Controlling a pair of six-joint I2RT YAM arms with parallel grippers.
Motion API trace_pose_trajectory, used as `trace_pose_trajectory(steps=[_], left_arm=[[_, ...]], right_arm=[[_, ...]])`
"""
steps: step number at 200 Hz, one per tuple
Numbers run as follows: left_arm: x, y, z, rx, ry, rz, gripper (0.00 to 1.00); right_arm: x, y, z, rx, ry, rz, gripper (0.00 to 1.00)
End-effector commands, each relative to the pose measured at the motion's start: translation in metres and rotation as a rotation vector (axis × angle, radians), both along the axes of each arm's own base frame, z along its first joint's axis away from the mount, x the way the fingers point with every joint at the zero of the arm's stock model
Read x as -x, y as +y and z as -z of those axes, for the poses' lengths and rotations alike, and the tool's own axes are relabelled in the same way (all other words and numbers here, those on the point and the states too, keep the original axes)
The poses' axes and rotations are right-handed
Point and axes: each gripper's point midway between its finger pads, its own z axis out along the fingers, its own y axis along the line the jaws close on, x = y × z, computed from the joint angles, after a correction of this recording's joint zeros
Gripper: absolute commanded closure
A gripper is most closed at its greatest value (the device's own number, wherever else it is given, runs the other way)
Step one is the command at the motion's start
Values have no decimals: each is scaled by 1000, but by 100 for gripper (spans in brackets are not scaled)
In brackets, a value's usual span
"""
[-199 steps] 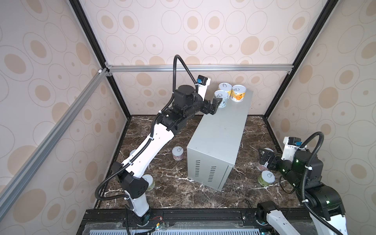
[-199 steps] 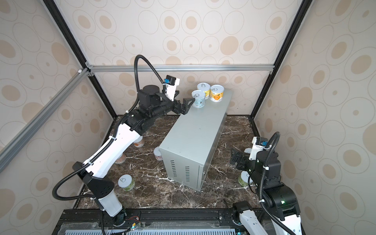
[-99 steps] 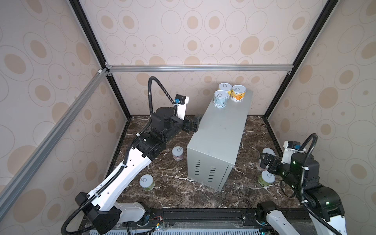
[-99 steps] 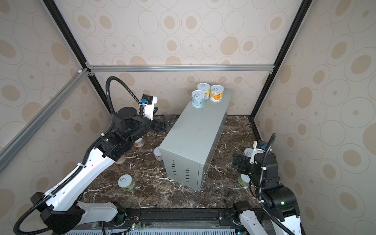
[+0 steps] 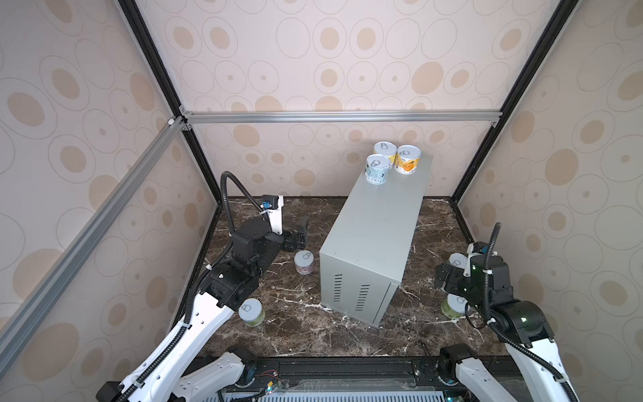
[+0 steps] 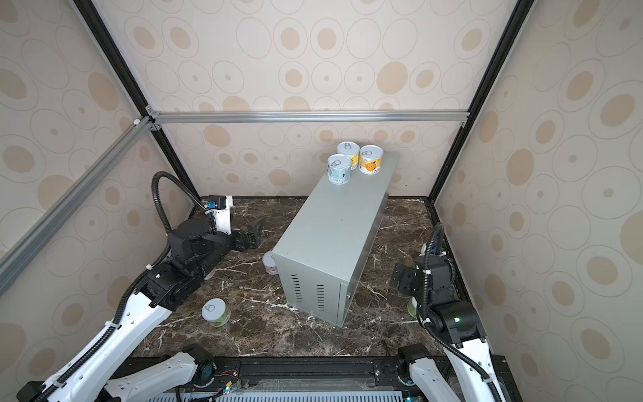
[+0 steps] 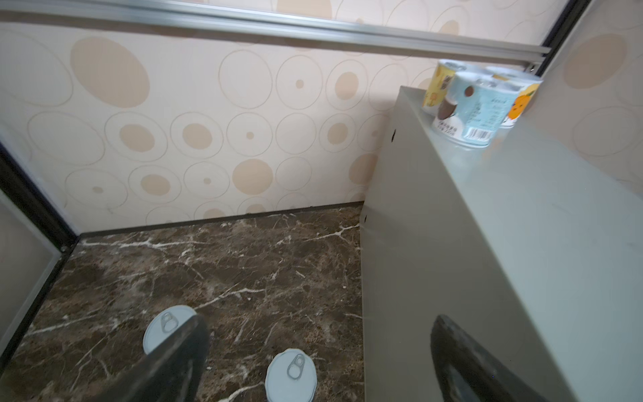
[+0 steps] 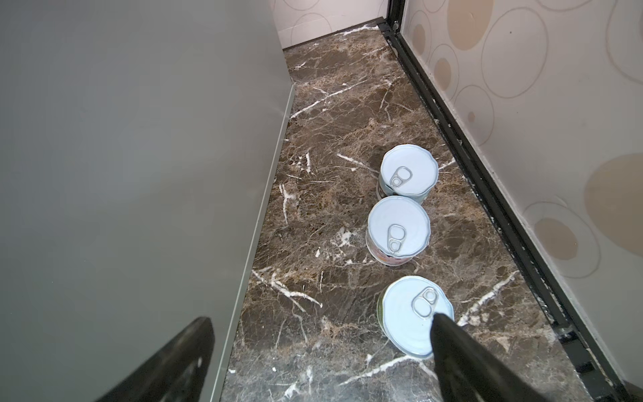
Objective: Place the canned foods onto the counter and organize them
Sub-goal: 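Open the left gripper and draw it back down toward the floor cans, then lower the right gripper onto a white-lidded floor can while the left gripper hovers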
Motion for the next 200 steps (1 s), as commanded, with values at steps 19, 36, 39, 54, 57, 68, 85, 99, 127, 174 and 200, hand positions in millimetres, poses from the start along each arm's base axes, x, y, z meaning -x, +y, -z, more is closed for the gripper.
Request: trace_pose_trajectory(steps=[19,36,39,54,57,68,85,99,127,174,200], left_arm=[[-3,20,36,49,81,-72,1],[-6,21,55,60,112,-76,1],[-6,21,58,61,118,-74,1],[-7,19,72,68,143,-61,1],[-7,18,73,71,143,-59,1],[-8,17,82,69,157,-54,1],[-8,16,91,63,176,-50,1],[-7,14,97,60,187,-35,1],[-2,17,103,31,190,-29,1],[6,14,95,45,161,8,1],[9,13,90,49,149,23,1]], right_arm=[[-14,-8,14,16,18,52,1],[-18,-12,24,0,33,83,1],[-19,-12,25,-3,33,87,1],[-22,-18,33,-21,46,120,1],[-23,-19,34,-26,47,127,1],[-25,-24,40,-45,59,153,1],[-26,-34,49,-69,79,212,1],[-27,-43,56,-94,87,260,1],[-33,-54,72,-183,96,325,1],[-44,-72,86,-220,133,390,1],[-47,-86,89,-209,151,430,1]])
